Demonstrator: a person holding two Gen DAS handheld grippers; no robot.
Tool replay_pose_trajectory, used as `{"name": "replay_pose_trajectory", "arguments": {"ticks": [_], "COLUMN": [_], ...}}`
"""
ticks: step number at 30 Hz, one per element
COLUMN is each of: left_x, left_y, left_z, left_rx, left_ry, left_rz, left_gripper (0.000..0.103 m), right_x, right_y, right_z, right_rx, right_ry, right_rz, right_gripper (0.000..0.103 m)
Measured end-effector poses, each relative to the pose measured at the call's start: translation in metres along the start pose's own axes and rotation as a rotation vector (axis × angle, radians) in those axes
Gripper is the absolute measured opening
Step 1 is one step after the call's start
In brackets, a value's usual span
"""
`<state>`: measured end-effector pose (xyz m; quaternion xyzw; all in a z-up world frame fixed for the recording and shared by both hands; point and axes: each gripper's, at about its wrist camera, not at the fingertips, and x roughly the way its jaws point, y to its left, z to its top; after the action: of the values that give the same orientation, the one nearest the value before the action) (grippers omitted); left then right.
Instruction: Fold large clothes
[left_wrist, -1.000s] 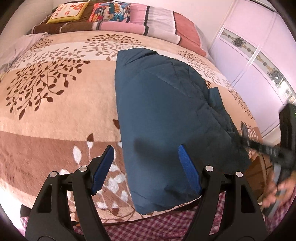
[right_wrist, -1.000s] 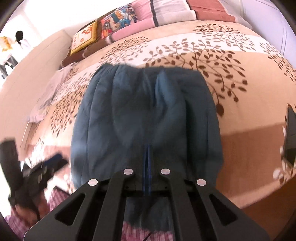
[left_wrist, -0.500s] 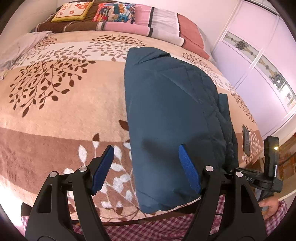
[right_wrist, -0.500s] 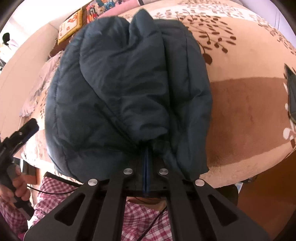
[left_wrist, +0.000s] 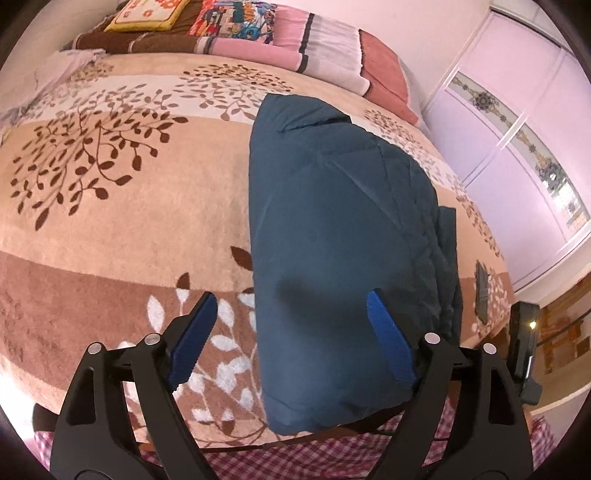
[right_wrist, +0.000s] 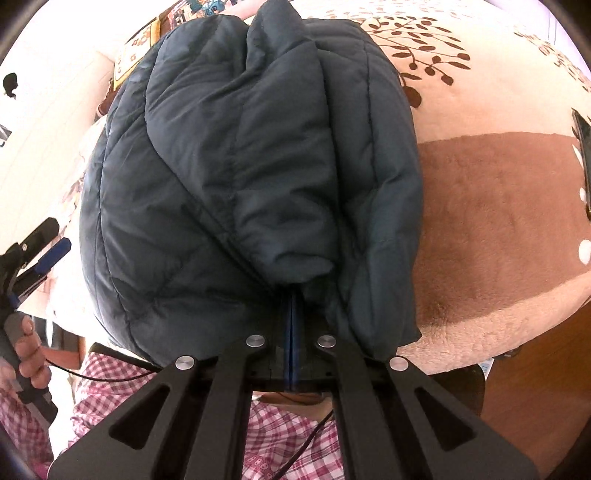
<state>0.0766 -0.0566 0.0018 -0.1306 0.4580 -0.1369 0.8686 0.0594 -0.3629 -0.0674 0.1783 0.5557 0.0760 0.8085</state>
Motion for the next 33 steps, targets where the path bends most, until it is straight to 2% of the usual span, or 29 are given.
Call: {"name": "replay_pose_trajectory", "arguments": {"ticks": [8, 11, 12, 14, 15, 16, 17, 19, 22, 26, 30, 33], "left_x": [0.015, 0.019, 0.02, 0.022, 0.023, 0.024, 0.026, 0.031, 0.038, 0.046, 0.053, 0.056], "left_y": [0.002, 0.003, 0.004, 0.007, 0.009, 0.01, 0.013, 0.017, 0.02, 0.019, 0.017, 0.022], "left_z": [0.009, 0.012, 0.013, 0.016, 0.017, 0.019, 0.02, 0.022, 0.024, 0.026, 0.025, 0.023], "left_rx": [-0.023, -0.019, -0.018, -0.022, -0.027, -0.032, -0.042, -0.061, -0.086, -0.067, -0.04, -0.057], "left_ry": [0.034, 0.043, 0.042, 0.042, 0.043, 0.044, 0.047, 0.056, 0.082, 0.103, 0.117, 0.131], "left_rz": [-0.037, -0.047, -0.048, -0.049, -0.053, -0.058, -0.064, -0.076, -0.099, -0.118, -0.137, -0.161], "left_gripper": [0.087, 0.089, 0.089, 0.09, 0.09, 0.09, 0.09, 0.09, 0.091, 0.094, 0.096, 0.097], "right_x": [-0.017, -0.034, -0.041, -0.06, -0.066, -0.073, -0.082, -0.083, -0.07, -0.04, -0.015, 0.001], "right_y": [-0.021, -0.026, -0.027, -0.034, -0.037, -0.04, -0.046, -0.047, -0.05, -0.046, -0.05, -0.053], "right_z": [0.01, 0.015, 0.016, 0.022, 0.024, 0.026, 0.03, 0.037, 0.048, 0.062, 0.072, 0.074], "right_rx": [0.066, 0.077, 0.079, 0.092, 0.1, 0.114, 0.127, 0.138, 0.169, 0.193, 0.207, 0.21], "right_ry": [0.013, -0.013, -0.03, -0.084, -0.102, -0.134, -0.18, -0.184, -0.137, -0.07, -0.025, 0.0], "right_rz": [0.108, 0.15, 0.16, 0.182, 0.178, 0.164, 0.154, 0.147, 0.16, 0.149, 0.119, 0.113], "right_gripper": [0.0, 0.002, 0.006, 0.026, 0.058, 0.072, 0.073, 0.075, 0.078, 0.08, 0.087, 0.094]}}
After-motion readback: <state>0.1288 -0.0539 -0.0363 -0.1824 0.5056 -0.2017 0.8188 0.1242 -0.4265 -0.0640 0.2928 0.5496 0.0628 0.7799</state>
